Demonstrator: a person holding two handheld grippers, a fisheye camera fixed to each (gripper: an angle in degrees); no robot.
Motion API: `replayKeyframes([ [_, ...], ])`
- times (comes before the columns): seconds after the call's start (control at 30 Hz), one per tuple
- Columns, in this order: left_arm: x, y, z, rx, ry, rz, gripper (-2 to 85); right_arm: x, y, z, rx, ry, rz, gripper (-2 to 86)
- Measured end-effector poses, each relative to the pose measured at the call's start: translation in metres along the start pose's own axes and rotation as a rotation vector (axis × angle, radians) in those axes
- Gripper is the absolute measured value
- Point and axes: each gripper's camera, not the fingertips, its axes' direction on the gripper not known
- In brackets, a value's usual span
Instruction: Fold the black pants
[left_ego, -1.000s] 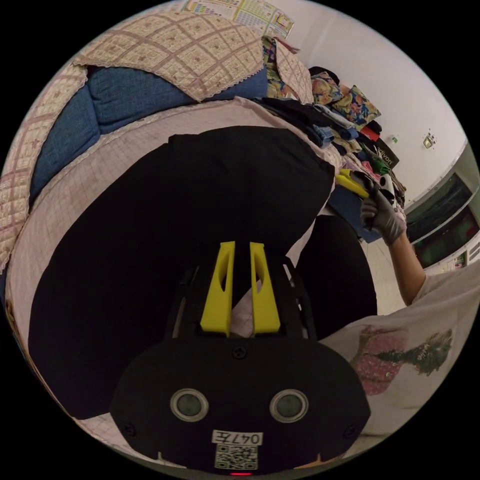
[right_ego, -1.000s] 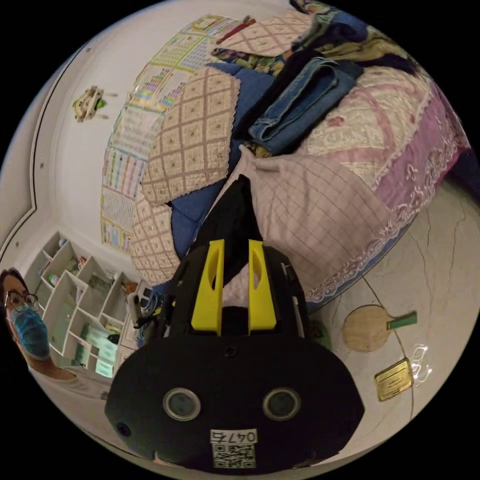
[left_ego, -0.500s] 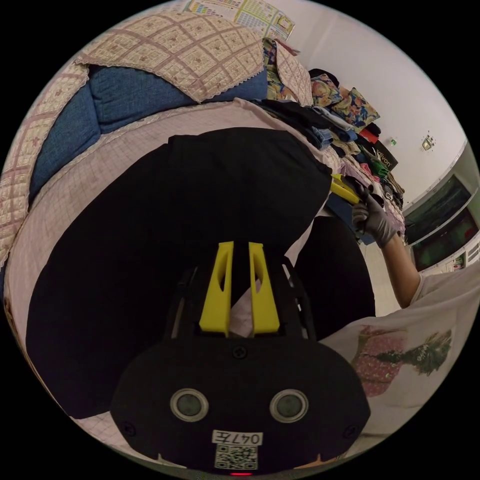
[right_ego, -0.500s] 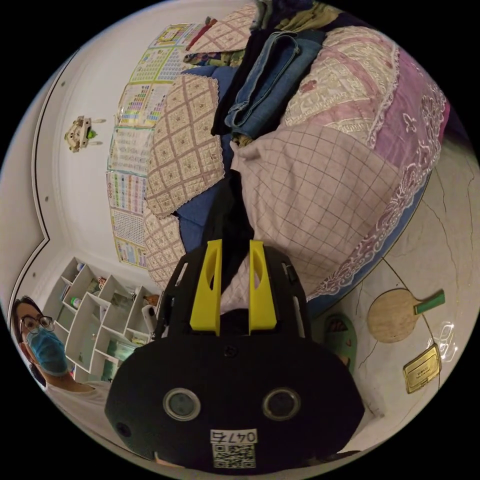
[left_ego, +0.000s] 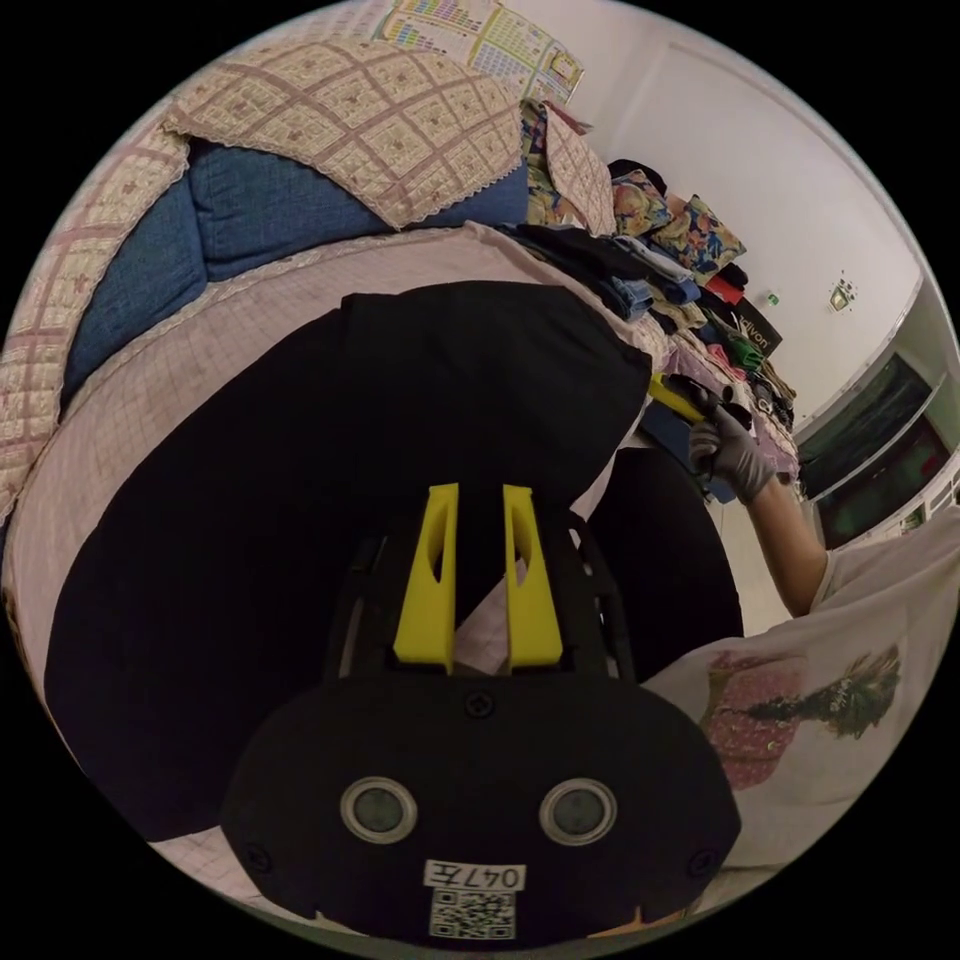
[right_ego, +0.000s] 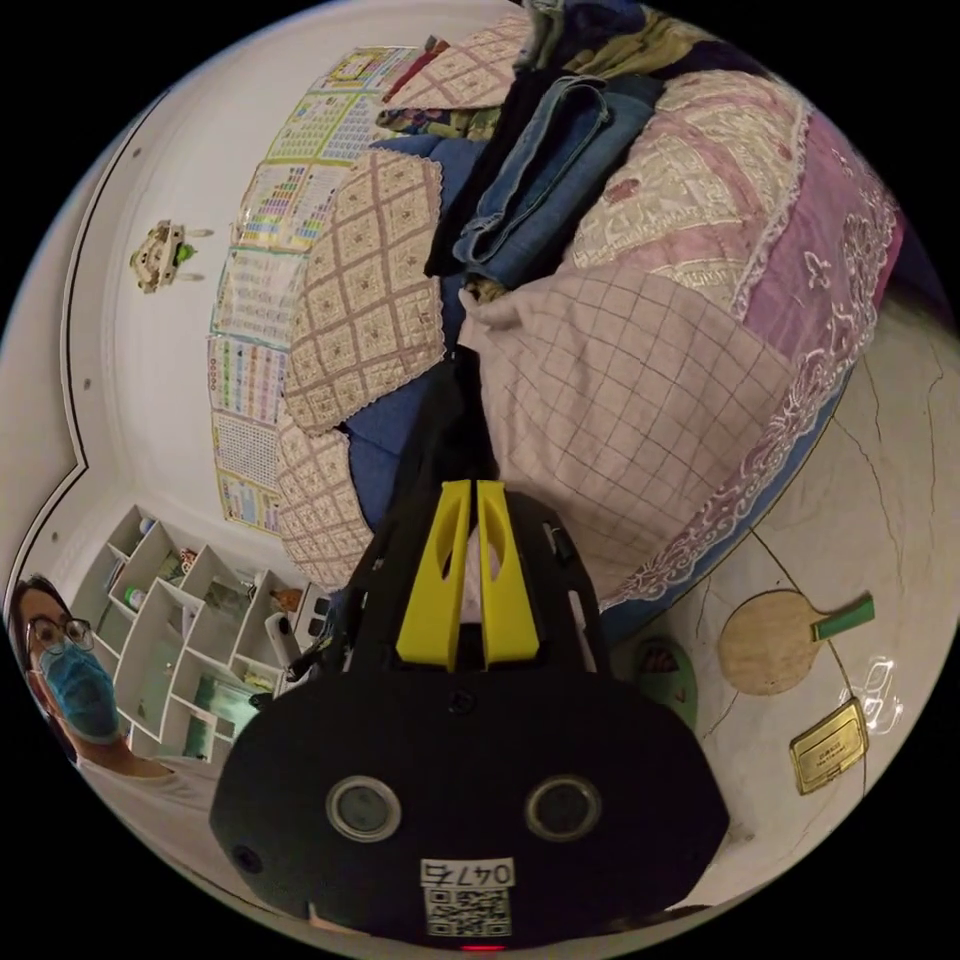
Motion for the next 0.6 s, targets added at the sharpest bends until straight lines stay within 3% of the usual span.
replayKeyframes([
  [0.1, -0.011, 0.018, -0.012, -0.025, 0.003, -0.018, 7.0, -0.037, 0.016, 0.005, 0.065, 0.076, -0.173, -1.2],
  [0.17, -0.018, 0.028, -0.022, -0.026, 0.012, -0.029, 6.7, -0.044, 0.03, 0.028, 0.047, 0.263, -0.274, -1.2],
  [0.37, -0.044, 0.07, -0.064, -0.025, 0.03, -0.039, 6.6, 0.031, 0.075, 0.091, -0.007, 0.188, -0.107, -0.5],
  [0.47, -0.058, 0.095, -0.094, -0.007, 0.06, -0.034, 7.5, 0.041, 0.104, 0.103, 0.079, 0.172, -0.09, 3.0],
  [0.53, -0.064, 0.114, -0.136, 0.096, 0.144, -0.01, 7.7, 0.031, 0.124, 0.106, 0.149, 0.203, -0.161, 3.7],
  [0.6, -0.086, 0.162, -0.219, 0.351, 0.304, -0.038, 7.6, 0.009, 0.15, 0.112, 0.216, 0.265, -0.312, 2.3],
])
